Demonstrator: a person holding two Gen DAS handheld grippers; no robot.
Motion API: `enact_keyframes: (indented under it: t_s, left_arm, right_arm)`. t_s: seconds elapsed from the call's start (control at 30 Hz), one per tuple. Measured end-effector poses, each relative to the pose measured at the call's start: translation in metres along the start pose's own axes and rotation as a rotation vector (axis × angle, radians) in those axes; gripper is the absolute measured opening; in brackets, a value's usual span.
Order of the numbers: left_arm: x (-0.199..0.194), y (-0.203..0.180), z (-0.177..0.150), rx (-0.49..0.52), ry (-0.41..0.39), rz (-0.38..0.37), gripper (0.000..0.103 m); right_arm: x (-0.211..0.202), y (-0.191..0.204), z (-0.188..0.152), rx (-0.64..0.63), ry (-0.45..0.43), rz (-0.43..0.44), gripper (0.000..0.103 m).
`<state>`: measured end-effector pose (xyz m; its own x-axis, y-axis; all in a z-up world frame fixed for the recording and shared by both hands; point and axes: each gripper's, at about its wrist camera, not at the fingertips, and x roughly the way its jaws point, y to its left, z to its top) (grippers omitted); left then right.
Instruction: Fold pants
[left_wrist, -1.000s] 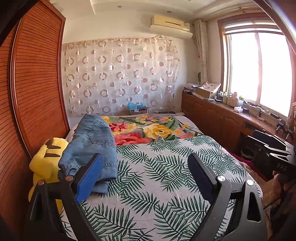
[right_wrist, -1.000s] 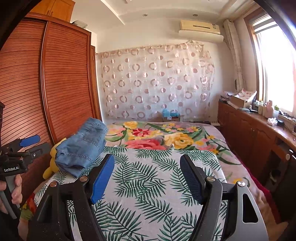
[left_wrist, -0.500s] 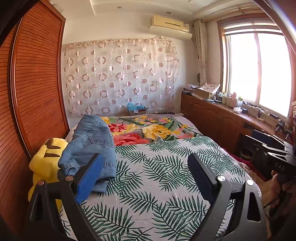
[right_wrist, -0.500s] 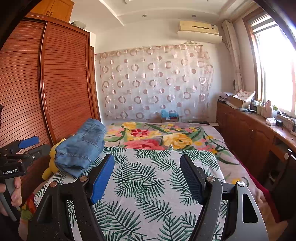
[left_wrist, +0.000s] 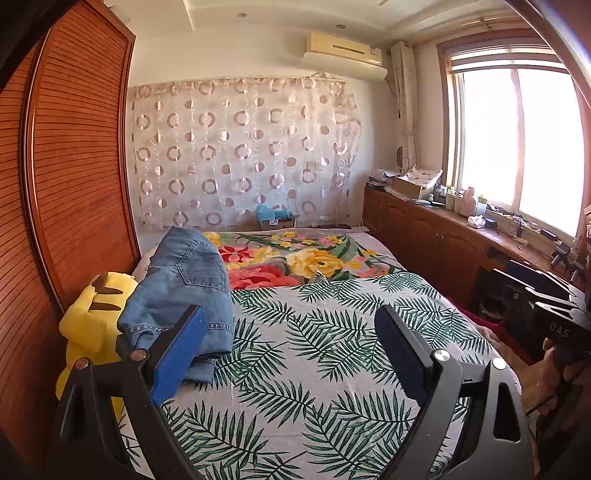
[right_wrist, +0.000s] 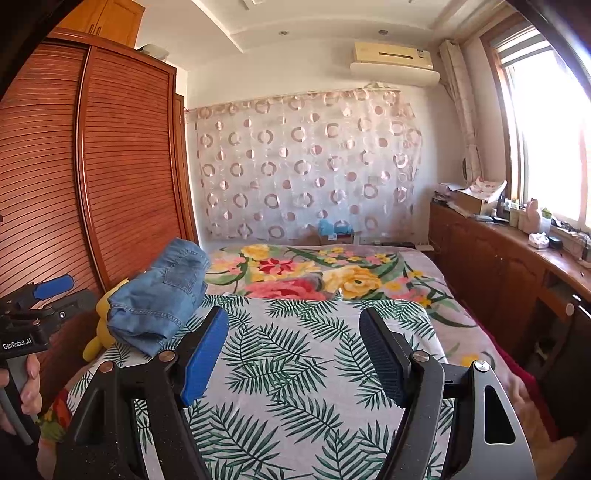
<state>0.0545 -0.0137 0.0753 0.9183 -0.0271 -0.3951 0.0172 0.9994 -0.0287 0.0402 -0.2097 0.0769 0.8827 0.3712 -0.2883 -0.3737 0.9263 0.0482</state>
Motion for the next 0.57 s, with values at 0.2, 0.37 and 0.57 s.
enact_keyframes:
  t_s: [0.2, 0.37, 0.57]
  left_arm:
    - [0.0, 0.0006, -0.0002, -0.002, 0.001, -0.001, 0.093]
    - [-0.0014, 0.0009, 0.0002, -0.003, -0.002, 0.0, 0.093]
    - [-0.0007, 0.0012, -0.0003, -0.002, -0.001, 0.001, 0.093]
  right_arm:
    - [0.0006, 0.0, 0.0026, 0.002, -0.002, -0.005, 0.075]
    - [-0.0008, 0.0009, 0.0021, 0.004, -0.002, -0.008, 0.075]
    - [-0.0013, 0.0006, 0.0023, 0.005, -0.001, -0.009, 0.075]
